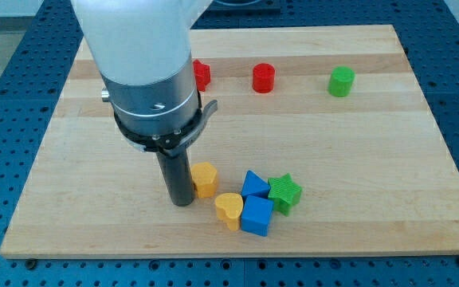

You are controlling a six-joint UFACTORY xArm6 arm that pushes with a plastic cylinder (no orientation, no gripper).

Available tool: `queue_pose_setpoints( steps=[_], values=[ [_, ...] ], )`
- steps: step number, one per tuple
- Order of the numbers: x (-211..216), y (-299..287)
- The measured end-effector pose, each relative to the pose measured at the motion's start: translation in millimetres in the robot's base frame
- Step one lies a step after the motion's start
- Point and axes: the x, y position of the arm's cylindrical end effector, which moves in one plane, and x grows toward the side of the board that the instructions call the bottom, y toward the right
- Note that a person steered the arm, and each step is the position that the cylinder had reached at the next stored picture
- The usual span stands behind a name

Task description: Push the red star to the top center of the board

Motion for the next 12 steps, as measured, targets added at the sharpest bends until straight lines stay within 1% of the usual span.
queue_pose_setpoints(
  steps=[2,3,5,6,7,9,10,11,12],
  values=[
    [-3.3,-6.0],
    [-35.6,-15.9],
    [-128.2,-28.9],
    [-149.1,-66.4],
    [-179.4,-62.6],
    [-249.8,14.1],
    [-249.9,-2.6],
    [-229.0,-9.1],
    [-221.0,14.8]
  ],
)
